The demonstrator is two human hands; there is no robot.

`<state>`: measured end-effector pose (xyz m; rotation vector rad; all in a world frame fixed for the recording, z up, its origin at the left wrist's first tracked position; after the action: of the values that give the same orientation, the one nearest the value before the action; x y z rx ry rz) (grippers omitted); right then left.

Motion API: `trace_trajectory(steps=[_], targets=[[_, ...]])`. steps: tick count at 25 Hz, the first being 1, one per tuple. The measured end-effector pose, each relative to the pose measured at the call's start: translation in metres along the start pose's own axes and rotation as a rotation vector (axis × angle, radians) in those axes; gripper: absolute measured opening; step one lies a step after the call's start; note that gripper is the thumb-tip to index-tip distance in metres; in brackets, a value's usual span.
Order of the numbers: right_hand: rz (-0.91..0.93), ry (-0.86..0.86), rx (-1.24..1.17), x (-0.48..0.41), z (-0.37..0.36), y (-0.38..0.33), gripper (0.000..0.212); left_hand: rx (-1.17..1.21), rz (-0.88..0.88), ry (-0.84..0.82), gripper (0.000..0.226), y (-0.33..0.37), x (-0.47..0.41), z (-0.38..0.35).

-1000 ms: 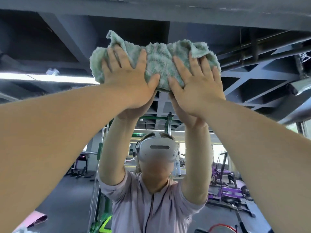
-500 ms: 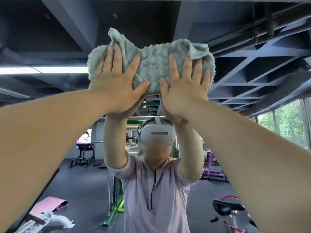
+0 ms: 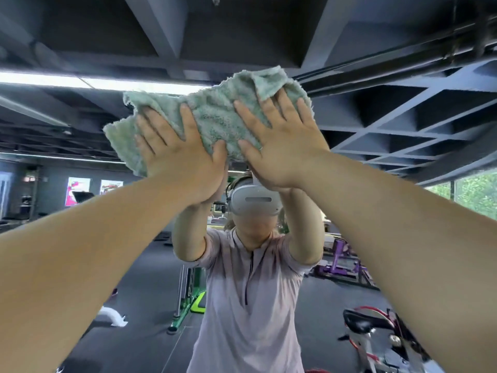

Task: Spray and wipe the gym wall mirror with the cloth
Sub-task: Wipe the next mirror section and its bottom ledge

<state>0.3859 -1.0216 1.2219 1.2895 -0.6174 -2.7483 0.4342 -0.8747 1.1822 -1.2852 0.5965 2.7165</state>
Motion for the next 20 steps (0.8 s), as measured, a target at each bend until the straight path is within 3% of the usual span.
trace_trajectory(steps=[7, 12, 17, 20], targets=[[-0.196, 0.046, -0.032, 0.086, -0.027, 0.15, 0.061, -0.055, -0.179, 0.051, 0.082, 0.161, 0.043, -0.017], [-0.328, 0.117, -0.112, 0.158, -0.057, 0.258, 0.061, -0.084, -0.428, 0.124, 0.081, 0.299, 0.089, -0.045], [-0.593, 0.018, -0.27, 0.218, -0.094, 0.283, 0.062, -0.229, -0.673, 0.138, 0.081, 0.324, 0.109, -0.066], [-0.564, -0.008, -0.322, 0.21, -0.1, 0.236, 0.064, -0.255, -0.684, 0.151, 0.08, 0.292, 0.113, -0.077]])
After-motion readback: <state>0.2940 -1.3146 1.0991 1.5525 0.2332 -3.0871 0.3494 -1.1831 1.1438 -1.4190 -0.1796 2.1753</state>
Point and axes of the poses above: each hand's wrist, its own x-axis away from the middle knuckle, its own z-axis out of the back of the hand, y = z × x, the point moved 3 cm from there along -x, towards the middle knuckle, and after that the axes turned 8 degrees about -y, right-handed, at the moved point
